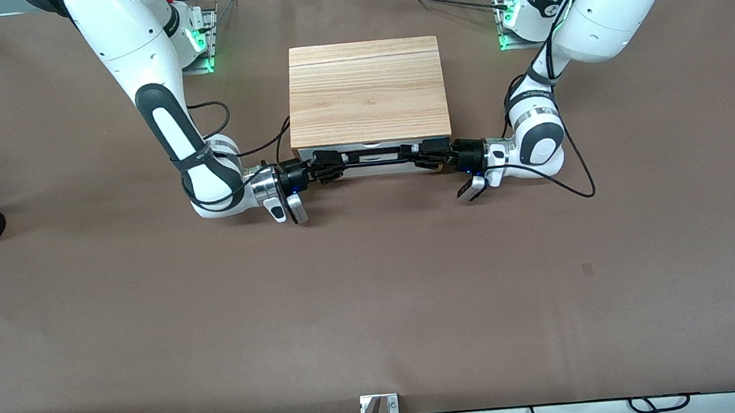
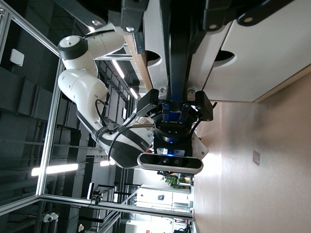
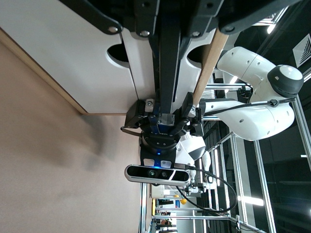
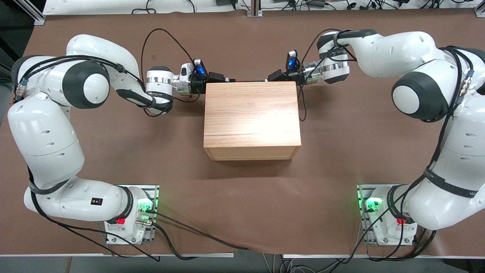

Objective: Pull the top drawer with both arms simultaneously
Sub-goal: 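Pull the handle outward with both grippers, sliding the drawer open, then open both grippers and draw them back from the handle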

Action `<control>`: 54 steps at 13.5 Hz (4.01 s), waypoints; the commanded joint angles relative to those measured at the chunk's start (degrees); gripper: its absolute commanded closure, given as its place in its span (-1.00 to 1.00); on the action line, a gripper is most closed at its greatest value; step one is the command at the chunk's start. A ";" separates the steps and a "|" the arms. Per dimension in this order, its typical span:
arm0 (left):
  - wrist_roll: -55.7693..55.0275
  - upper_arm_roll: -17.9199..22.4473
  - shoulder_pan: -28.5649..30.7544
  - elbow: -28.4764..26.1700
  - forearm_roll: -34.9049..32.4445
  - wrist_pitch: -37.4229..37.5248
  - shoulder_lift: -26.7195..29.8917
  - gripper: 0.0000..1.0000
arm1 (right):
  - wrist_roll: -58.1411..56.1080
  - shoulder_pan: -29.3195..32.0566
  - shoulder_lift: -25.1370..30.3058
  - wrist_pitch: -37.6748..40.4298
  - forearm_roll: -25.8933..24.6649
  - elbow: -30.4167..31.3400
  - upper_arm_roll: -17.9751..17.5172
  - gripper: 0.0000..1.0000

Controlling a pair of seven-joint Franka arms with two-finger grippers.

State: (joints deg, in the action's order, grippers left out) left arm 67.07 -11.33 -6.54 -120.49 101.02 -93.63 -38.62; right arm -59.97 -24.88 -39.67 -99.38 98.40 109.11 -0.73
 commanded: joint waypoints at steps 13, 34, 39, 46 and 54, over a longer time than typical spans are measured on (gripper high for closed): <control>4.03 -0.62 -0.14 -0.98 4.78 0.20 -1.10 0.99 | -0.77 0.62 -4.17 0.33 0.56 -6.61 -0.15 1.00; 5.44 0.87 0.48 10.80 5.15 -9.47 -5.24 0.98 | 3.45 5.45 -17.90 -1.08 0.39 -29.83 0.29 1.00; 4.56 0.78 0.48 10.63 5.24 -9.38 -5.32 -0.07 | 8.37 5.54 -17.37 -0.47 0.56 -29.83 0.29 -1.00; -0.54 1.57 1.09 12.55 5.06 -9.29 -4.44 -1.00 | 8.55 5.54 -16.84 -0.64 0.12 -31.40 0.29 -1.00; -8.80 2.19 9.34 18.87 -14.60 -9.12 -1.98 -1.00 | 28.56 5.45 -13.43 -0.47 -13.73 -40.99 5.56 -1.00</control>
State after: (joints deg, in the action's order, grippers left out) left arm 60.00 -9.16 1.58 -103.15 90.56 -102.74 -41.83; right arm -37.17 -19.17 -55.37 -100.10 89.49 69.62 3.64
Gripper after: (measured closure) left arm 0.000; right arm 0.000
